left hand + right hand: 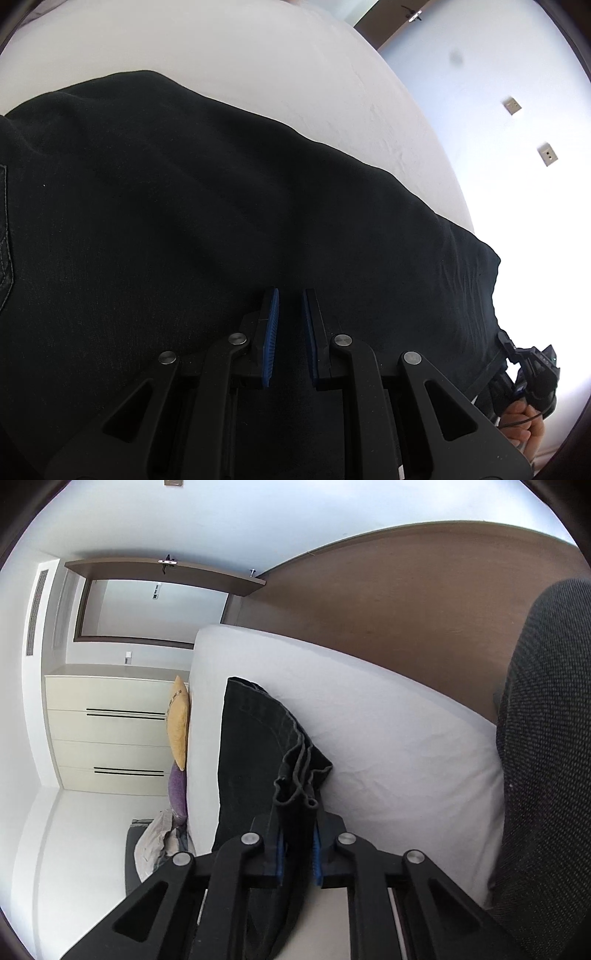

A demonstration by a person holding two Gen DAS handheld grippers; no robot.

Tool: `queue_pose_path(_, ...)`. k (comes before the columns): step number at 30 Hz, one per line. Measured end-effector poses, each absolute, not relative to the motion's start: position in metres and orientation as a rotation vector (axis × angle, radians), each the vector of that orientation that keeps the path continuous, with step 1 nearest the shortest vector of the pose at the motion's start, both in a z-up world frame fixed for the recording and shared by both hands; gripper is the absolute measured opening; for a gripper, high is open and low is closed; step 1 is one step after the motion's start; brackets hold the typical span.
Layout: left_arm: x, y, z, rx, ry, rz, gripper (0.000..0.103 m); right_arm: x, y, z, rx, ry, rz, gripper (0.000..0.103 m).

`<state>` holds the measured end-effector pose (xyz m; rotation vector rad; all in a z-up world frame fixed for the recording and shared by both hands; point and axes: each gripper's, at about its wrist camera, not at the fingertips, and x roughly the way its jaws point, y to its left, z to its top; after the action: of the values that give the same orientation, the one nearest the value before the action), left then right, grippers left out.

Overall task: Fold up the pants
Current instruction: 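Grasp the leg hems with the right gripper and carry them toward the left gripper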

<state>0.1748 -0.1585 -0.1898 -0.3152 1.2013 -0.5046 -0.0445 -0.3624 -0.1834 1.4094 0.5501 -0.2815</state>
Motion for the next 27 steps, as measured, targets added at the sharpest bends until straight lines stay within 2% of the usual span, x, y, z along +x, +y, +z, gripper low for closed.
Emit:
queue_pose_path(3, 0.175, -0.153, -0.195, -0.363, 1.202, -0.522, 0.013, -0.038, -0.356, -0.170, 1.323, 0.575, -0.326, 0.012)
queue_pose_path(6, 0.175, -0.148, -0.199, -0.406, 1.201, -0.536, 0.013, -0.017, -0.336, -0.131, 1.116, 0.591, -0.323, 0.012)
queue_pose_path(8, 0.176, -0.145, -0.201, -0.425, 1.202, -0.541, 0.013, 0.014, -0.302, -0.100, 0.906, 0.630, -0.251, 0.012)
queue_pose_path(11, 0.178, -0.138, -0.200, -0.468, 1.210, -0.551, 0.013, 0.065, -0.202, -0.068, 0.416, 0.740, -0.083, 0.012)
queue_pose_path(15, 0.179, -0.127, -0.188, -0.465, 1.211, -0.543, 0.014, 0.094, -0.097, -0.092, 0.033, 0.850, 0.054, 0.011)
queue_pose_path(16, 0.178, -0.123, -0.185, -0.476, 1.214, -0.539, 0.018, 0.094, -0.084, -0.099, -0.020, 0.859, 0.064, 0.011)
queue_pose_path(17, 0.178, -0.118, -0.183, -0.501, 1.216, -0.539, 0.035, 0.093, -0.077, -0.104, -0.047, 0.858, 0.064, 0.011)
queue_pose_path(18, 0.177, -0.111, -0.182, -0.546, 1.208, -0.547, 0.062, 0.091, -0.074, -0.106, -0.058, 0.853, 0.064, 0.011)
queue_pose_path(20, 0.177, -0.099, -0.177, -0.654, 1.190, -0.553, 0.085, 0.087, -0.071, -0.105, -0.066, 0.836, 0.064, 0.011)
queue_pose_path(27, 0.190, -0.121, -0.161, -0.678, 1.265, -0.675, 0.086, 0.070, -0.062, -0.102, -0.188, 0.750, 0.023, 0.011)
